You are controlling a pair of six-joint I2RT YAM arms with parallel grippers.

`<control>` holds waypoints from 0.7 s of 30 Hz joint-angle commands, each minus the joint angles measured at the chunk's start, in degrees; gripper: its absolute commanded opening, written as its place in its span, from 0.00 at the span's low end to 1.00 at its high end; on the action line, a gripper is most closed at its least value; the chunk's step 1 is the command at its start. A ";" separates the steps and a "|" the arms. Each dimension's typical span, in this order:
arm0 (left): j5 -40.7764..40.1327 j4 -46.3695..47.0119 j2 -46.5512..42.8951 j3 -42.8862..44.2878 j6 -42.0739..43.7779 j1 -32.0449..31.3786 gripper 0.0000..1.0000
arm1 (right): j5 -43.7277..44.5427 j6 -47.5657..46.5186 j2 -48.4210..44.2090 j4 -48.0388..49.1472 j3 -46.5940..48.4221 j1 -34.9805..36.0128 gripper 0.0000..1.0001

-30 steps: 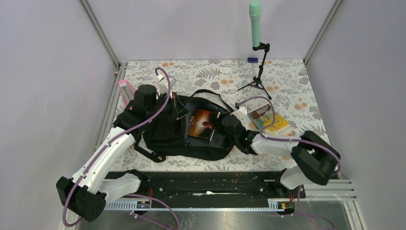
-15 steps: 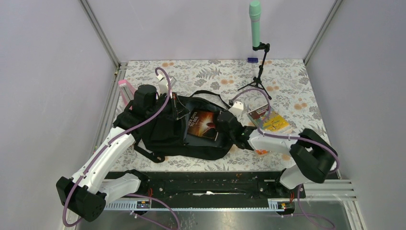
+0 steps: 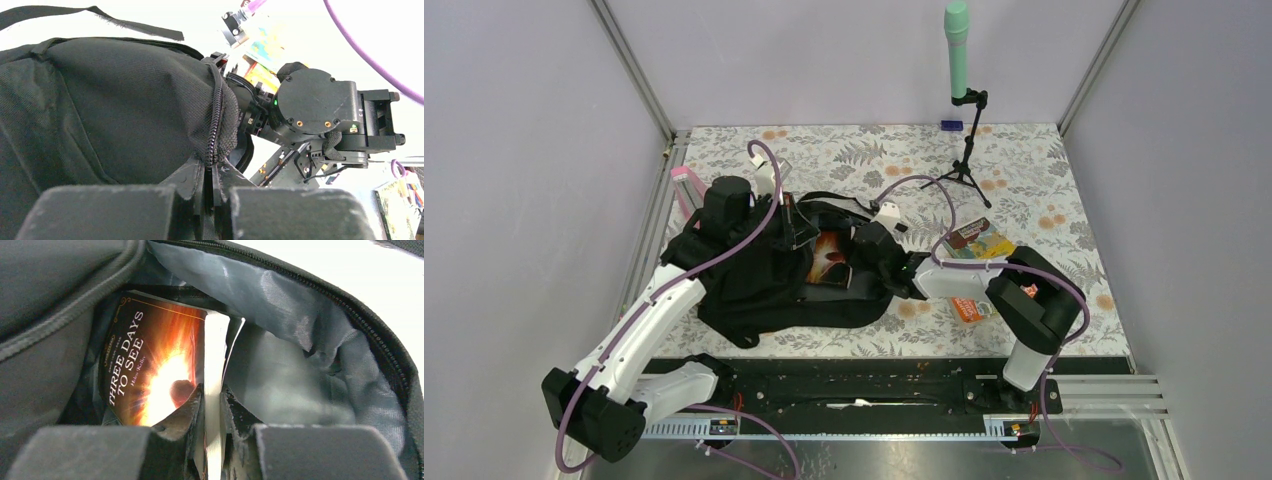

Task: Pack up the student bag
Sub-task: Place the book in the student bag.

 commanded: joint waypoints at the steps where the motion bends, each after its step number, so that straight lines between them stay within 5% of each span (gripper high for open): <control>1: 2.42 6.98 -0.36 1.11 0.14 -0.02 0.00 | -3.70 -3.29 1.23 7.63 2.75 2.23 0.00; 5: 2.35 6.93 -0.27 0.95 0.14 -0.02 0.00 | -4.21 -6.62 0.39 8.61 2.47 2.24 0.04; 12: 1.31 6.79 -0.40 0.87 0.30 -0.02 0.00 | -2.33 -11.49 -4.56 8.68 -1.62 2.24 0.35; 17: 0.30 5.98 -0.26 1.20 0.70 -0.02 0.00 | -1.60 -16.15 -8.59 5.64 -2.93 2.24 0.66; 21: -1.36 5.05 -0.57 1.63 1.54 -0.02 0.00 | 0.33 -19.68 -12.89 0.99 -3.54 2.24 0.77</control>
